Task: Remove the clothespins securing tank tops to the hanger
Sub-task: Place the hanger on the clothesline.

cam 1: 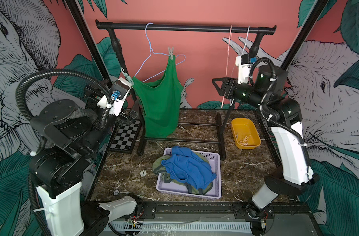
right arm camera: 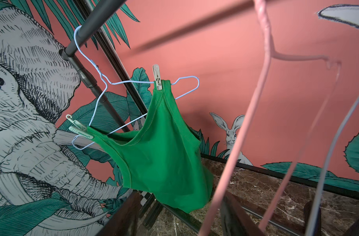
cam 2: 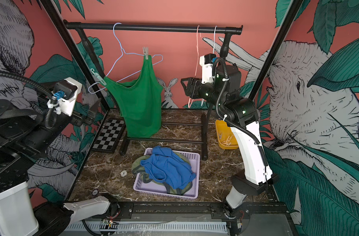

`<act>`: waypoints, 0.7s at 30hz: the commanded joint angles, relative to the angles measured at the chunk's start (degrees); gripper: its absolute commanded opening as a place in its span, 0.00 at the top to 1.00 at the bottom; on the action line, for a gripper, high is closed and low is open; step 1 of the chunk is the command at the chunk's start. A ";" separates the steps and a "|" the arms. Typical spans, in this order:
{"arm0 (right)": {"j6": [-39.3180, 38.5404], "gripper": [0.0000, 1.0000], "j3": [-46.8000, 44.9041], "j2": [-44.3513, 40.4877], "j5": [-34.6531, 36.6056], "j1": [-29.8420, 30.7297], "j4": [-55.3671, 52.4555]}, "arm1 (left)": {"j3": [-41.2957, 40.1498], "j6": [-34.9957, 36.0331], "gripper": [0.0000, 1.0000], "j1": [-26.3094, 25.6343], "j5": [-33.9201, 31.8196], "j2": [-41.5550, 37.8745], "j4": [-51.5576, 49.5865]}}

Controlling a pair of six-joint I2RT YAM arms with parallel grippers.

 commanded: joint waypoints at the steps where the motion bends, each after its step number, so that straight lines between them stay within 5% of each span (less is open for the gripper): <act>1: -1.37 0.37 -3.39 -2.39 -2.48 0.28 4.67 | -1.38 -0.93 0.01 2.15 -1.50 3.21 4.83; 13: -7.76 0.31 -4.36 -8.08 -14.82 0.30 4.03 | 6.60 -8.03 0.01 8.80 -1.53 13.55 6.54; 21: -10.09 0.31 -13.10 -15.06 -19.00 0.38 8.23 | 7.88 -11.09 0.01 14.57 2.70 16.05 9.88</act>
